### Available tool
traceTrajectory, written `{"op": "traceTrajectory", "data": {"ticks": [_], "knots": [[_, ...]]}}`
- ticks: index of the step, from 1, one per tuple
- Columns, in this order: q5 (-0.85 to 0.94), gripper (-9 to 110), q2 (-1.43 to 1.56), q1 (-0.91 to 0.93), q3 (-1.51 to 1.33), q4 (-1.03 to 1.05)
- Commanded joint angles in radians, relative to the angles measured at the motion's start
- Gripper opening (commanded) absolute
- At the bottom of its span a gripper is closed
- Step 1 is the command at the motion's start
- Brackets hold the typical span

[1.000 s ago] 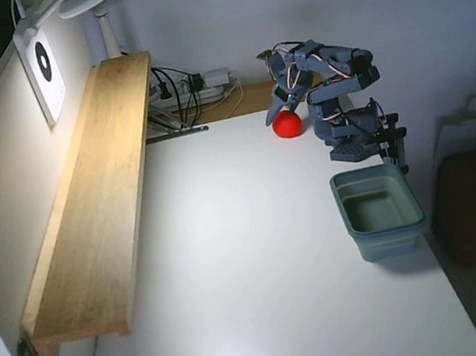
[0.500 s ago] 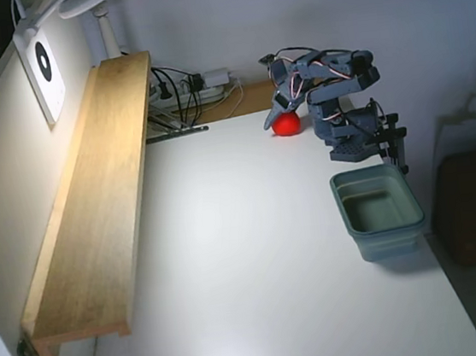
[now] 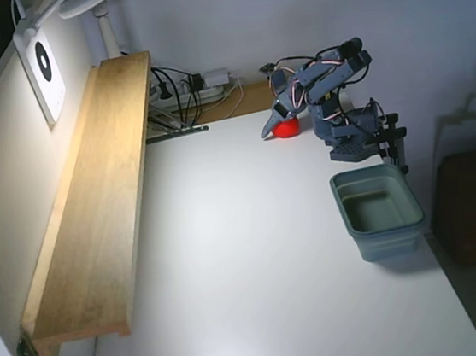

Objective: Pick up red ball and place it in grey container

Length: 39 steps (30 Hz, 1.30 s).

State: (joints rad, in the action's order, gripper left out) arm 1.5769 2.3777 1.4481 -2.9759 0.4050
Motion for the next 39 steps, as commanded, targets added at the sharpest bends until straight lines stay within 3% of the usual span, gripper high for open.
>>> {"op": "traceTrajectory", "data": {"ticks": [1, 26, 33, 39], "knots": [[-0.006, 23, -0.013, 0.009, -0.023, 0.008], [-0.006, 23, 0.001, 0.009, -0.020, 0.024], [-0.006, 23, 0.276, 0.009, 0.107, 0.427], [-0.006, 23, 0.323, 0.009, 0.283, 0.651]]}}
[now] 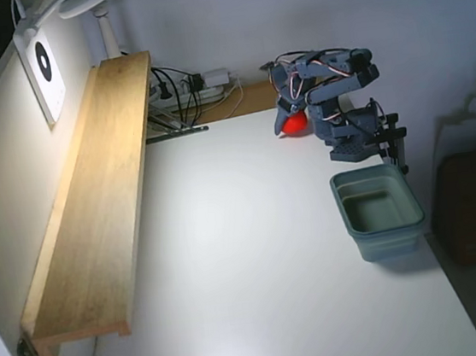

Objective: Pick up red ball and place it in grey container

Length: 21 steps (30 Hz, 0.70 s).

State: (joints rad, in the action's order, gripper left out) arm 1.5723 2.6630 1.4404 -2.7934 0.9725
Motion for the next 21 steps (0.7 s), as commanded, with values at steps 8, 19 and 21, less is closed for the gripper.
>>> {"op": "traceTrajectory", "data": {"ticks": [8, 19, 21], "knots": [[-0.002, 23, -0.017, 0.016, 0.372, 0.299], [-0.002, 23, -0.165, 0.016, 0.760, 0.540], [-0.002, 23, -0.196, 0.016, 0.832, 0.580]]}}
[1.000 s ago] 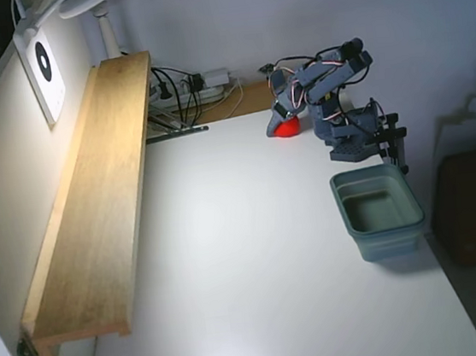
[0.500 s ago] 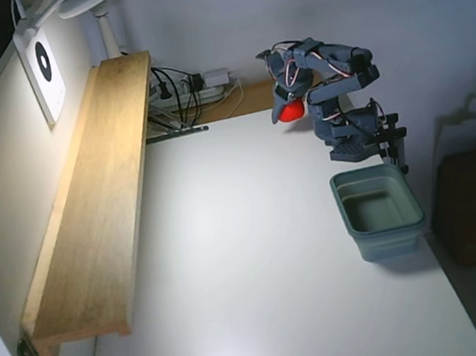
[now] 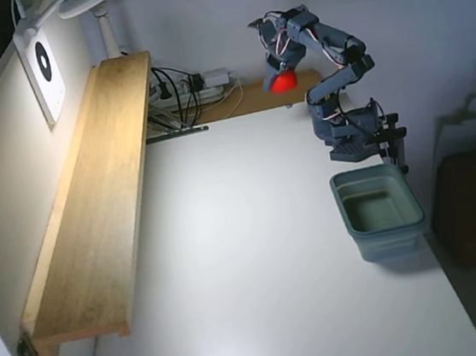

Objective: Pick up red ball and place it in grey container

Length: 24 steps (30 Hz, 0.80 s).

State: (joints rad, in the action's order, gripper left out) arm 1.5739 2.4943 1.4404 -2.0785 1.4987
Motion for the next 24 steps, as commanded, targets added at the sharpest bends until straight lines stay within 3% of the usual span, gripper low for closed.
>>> {"op": "traceTrajectory", "data": {"ticks": [1, 8, 16, 24], "knots": [[-0.003, 23, -0.046, 0.016, 0.161, 0.079], [-0.003, 23, -0.164, 0.016, 0.425, 0.225], [-0.003, 23, -0.172, 0.012, 0.441, 0.233], [-0.003, 23, -0.172, -0.206, 0.441, 0.233]]}}
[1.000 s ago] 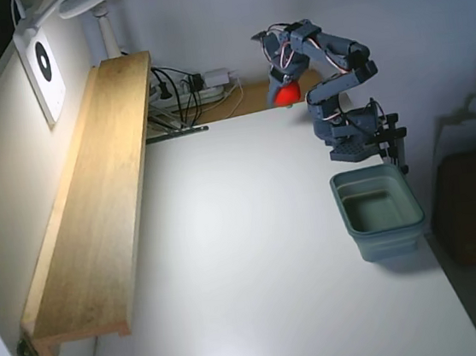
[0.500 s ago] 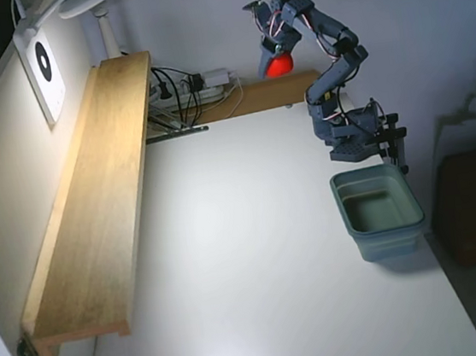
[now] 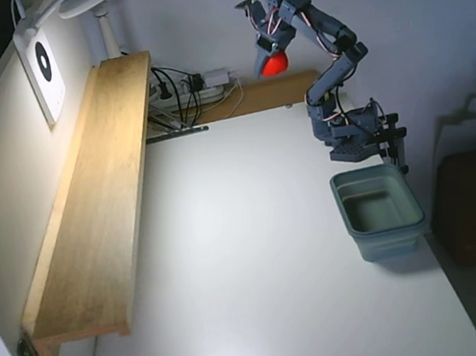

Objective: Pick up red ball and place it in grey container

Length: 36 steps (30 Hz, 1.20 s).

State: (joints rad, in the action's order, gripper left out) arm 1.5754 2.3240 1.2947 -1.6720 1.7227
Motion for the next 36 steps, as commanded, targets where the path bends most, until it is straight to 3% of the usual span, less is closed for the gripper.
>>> {"op": "traceTrajectory", "data": {"ticks": [1, 36], "knots": [[-0.005, 23, -0.002, -0.093, 0.035, 0.009], [-0.005, 23, -0.002, -1.116, 0.035, 0.009]]}}
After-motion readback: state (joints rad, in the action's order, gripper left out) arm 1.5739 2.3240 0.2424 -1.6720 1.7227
